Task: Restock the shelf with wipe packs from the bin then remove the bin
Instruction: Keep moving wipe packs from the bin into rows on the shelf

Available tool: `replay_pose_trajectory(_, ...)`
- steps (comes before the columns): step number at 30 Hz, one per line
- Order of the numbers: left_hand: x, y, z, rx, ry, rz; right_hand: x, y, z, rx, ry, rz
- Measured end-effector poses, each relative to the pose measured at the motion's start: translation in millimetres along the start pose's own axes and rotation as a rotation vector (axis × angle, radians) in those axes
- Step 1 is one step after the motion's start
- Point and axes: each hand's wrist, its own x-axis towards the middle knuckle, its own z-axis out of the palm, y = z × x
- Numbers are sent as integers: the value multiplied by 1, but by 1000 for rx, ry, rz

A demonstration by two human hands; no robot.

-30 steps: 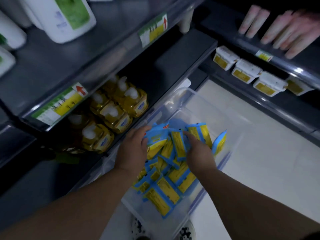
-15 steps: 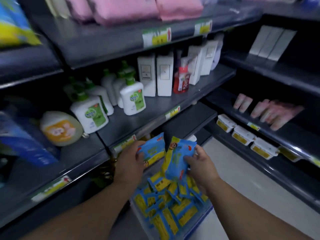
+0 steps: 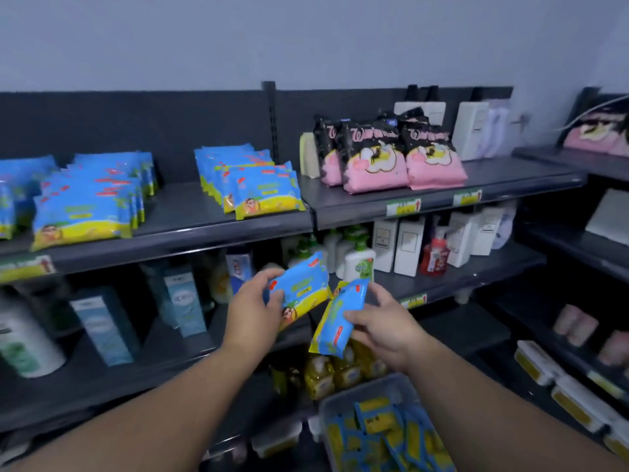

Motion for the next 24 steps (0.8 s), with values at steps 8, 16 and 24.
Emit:
replay_pose_trajectory(8, 11, 22, -125, 19, 219, 58, -9, -44, 100, -264, -169, -226)
replay_pose_trajectory(16, 56, -8, -241, 79, 370, 90, -5, -70, 222, -415, -319, -415)
replay_pose_trajectory(24, 132, -71, -373, 149, 367, 111, 11, -90, 364, -594, -382, -578)
